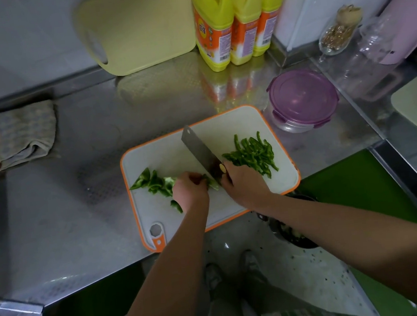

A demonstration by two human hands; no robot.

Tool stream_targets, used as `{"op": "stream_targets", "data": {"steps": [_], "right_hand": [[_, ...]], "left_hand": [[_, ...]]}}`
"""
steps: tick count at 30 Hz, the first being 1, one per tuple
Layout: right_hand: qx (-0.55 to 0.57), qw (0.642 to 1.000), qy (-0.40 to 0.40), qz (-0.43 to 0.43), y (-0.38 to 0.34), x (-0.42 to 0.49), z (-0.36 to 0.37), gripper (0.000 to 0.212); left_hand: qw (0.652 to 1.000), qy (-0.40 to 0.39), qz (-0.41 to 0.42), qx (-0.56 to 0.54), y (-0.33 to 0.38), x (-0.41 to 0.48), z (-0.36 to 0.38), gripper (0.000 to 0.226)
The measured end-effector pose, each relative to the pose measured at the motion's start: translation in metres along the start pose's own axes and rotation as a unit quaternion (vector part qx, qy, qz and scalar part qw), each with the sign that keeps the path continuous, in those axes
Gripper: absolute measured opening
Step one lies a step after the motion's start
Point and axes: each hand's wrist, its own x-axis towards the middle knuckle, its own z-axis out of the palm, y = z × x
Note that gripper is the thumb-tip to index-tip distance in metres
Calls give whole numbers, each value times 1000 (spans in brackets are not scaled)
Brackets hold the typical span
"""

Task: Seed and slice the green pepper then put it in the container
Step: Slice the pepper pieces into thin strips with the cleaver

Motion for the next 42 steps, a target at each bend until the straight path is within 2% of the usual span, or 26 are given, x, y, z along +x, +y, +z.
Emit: {"op": "stream_targets", "data": {"steps": [6, 14, 28, 42], "right_hand": [[-48, 998, -27, -27, -4, -12, -4, 30], [-63, 997, -40, -14, -7, -16, -8, 24], [-89, 995, -47, 8, -14, -5, 8, 21], [-92, 995, -24, 6, -12, 0, 21, 23]], "left_hand": [[1000, 11, -13, 9, 3, 1, 2, 15], [1000, 14, -28, -2, 4, 1, 3, 16], [999, 14, 24, 36, 2, 1, 5, 16], [999, -15, 42, 7, -7, 2, 1, 16]]}}
